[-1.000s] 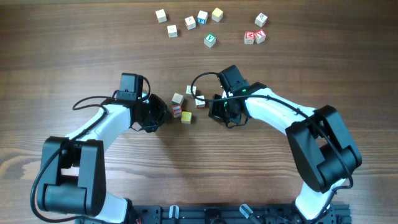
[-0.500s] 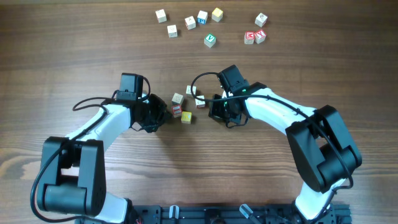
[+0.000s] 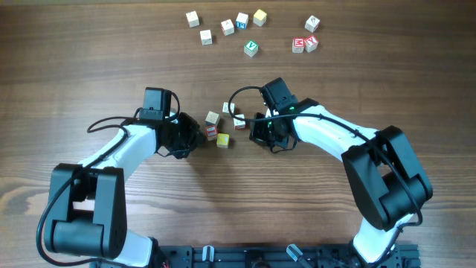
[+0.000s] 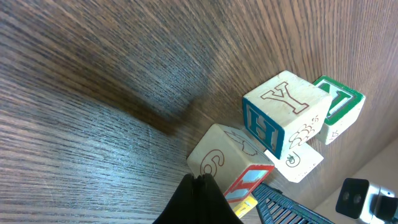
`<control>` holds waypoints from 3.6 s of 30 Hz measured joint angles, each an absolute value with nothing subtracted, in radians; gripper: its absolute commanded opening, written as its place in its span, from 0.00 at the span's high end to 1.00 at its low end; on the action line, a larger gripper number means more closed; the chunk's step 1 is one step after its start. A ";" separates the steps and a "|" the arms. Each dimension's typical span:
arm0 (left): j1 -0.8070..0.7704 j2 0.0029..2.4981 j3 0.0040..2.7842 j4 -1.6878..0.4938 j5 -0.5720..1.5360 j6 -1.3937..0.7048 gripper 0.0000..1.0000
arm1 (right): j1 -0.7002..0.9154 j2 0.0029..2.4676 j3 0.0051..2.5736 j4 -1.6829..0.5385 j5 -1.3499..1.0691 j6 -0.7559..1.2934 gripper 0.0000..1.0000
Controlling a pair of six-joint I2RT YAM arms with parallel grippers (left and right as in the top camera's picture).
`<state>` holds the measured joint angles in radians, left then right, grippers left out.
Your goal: Form a circle
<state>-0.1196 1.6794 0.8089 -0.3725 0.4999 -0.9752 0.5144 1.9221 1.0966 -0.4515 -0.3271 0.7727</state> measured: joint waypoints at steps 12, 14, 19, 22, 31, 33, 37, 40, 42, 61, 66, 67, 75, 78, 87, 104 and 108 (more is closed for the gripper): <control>-0.120 1.679 0.809 -0.373 0.508 -0.975 0.96 | 0.514 1.922 1.096 -0.452 -0.327 0.773 0.95; -0.120 1.679 0.809 -0.373 0.508 -0.975 0.96 | 0.514 1.922 1.097 -0.452 -0.327 0.773 0.95; -0.120 1.679 0.809 -0.373 0.508 -0.975 0.96 | 0.514 1.922 1.097 -0.452 -0.327 0.773 0.95; -0.120 1.679 0.809 -0.373 0.508 -0.975 0.96 | 0.514 1.922 1.096 -0.452 -0.327 0.773 0.95; -0.120 1.679 0.809 -0.373 0.512 -0.975 0.96 | 0.514 1.922 1.097 -0.452 -0.327 0.773 0.95; -0.120 1.679 0.809 -0.373 0.512 -0.975 0.96 | 0.514 1.922 1.096 -0.452 -0.327 0.773 0.95; -0.120 1.679 0.809 -0.373 0.512 -0.975 0.96 | 0.514 1.922 1.097 -0.452 -0.327 0.773 0.96; -0.120 1.679 0.809 -0.373 0.512 -0.975 0.96 | 0.514 1.922 1.097 -0.453 -0.324 0.773 0.96; -0.120 1.679 0.809 -0.375 0.512 -0.975 0.96 | 0.514 1.922 1.097 -0.453 -0.324 0.773 0.96; -0.123 1.681 0.816 -0.544 0.334 -0.911 0.96 | 0.514 1.920 1.097 -0.456 -0.313 0.811 0.96; -0.123 1.677 0.822 -0.588 0.305 -0.865 0.94 | 0.504 1.917 1.098 -0.483 -0.314 0.811 0.94; -0.123 1.676 0.823 -0.589 0.302 -0.864 0.94 | 0.498 1.916 1.100 -0.491 -0.314 0.811 0.89; -0.123 1.675 0.825 -0.595 0.296 -0.850 0.91 | 0.423 1.909 1.104 -0.519 -0.416 0.941 0.42; -0.123 1.675 0.826 -0.596 0.295 -0.850 0.85 | 0.365 1.909 1.103 -0.530 -0.502 0.970 0.42; -0.123 1.674 0.828 -0.588 0.290 -0.849 0.92 | 0.275 1.911 1.098 -0.403 -0.757 1.225 0.09; 0.091 1.665 0.831 -0.636 0.206 -0.834 0.96 | 0.289 1.913 1.093 -0.244 -0.540 1.131 0.95; 0.127 1.665 0.831 -0.635 0.206 -0.831 0.95 | 0.289 1.913 1.093 -0.135 -0.484 1.012 0.96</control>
<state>0.1268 1.6650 0.8314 -0.6350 0.2058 -0.8310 0.2890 1.9129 1.0935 -0.1352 -0.4835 1.0122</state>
